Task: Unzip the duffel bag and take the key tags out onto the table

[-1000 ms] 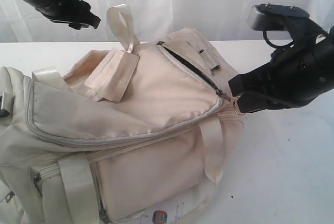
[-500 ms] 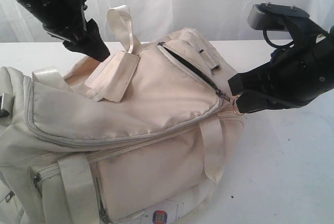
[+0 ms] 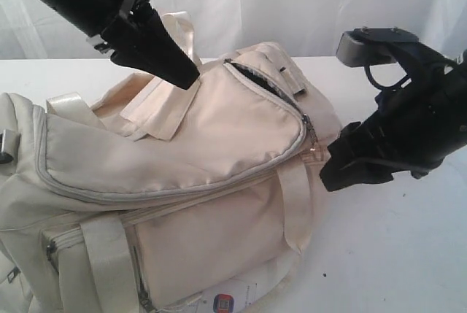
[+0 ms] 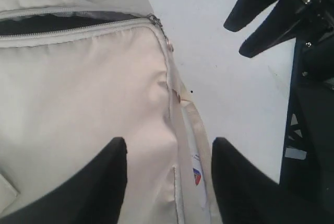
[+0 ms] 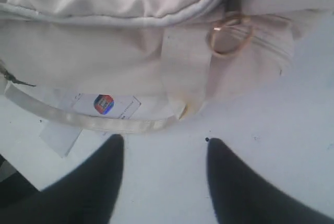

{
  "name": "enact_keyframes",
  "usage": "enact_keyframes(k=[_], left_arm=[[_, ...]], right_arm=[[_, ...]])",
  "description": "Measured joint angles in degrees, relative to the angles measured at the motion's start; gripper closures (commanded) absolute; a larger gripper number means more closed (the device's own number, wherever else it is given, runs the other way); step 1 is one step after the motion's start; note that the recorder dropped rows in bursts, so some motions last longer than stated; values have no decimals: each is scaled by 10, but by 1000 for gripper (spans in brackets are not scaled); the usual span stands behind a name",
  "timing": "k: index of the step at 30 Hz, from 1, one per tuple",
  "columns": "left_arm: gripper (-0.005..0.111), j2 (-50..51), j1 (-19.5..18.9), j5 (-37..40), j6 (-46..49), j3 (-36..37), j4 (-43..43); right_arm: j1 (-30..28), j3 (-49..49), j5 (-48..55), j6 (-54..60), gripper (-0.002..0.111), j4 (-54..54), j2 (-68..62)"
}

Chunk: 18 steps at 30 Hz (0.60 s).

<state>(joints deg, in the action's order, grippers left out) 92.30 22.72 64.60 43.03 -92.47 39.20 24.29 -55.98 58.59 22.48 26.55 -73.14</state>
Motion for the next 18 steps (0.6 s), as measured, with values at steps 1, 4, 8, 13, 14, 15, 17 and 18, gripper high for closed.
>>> enact_keyframes(k=[1, 4, 8, 13, 14, 15, 17, 18], left_arm=[[53, 0, 3, 0, 1, 0, 0], [53, 0, 14, 0, 1, 0, 3], [53, 2, 47, 0, 6, 0, 23], [53, 9, 101, -21, 19, 34, 31], [53, 10, 116, -46, 19, 48, 31], [53, 12, 126, -67, 17, 58, 31], [53, 13, 153, -135, -3, 80, 31], [54, 13, 168, -166, -18, 91, 31]], right_arm=[[0, 0, 0, 3, 37, 0, 0], [0, -7, -16, 9, 38, -1, 0], [0, -47, -70, 1, 38, -38, 0], [0, -96, -144, -87, 38, -154, -3], [0, -106, -148, -112, 39, -186, -5], [-4, -115, -149, -136, 40, -217, -11], [-15, -131, -142, -168, 41, -256, -25], [-23, -140, -136, -178, 41, -266, -34]])
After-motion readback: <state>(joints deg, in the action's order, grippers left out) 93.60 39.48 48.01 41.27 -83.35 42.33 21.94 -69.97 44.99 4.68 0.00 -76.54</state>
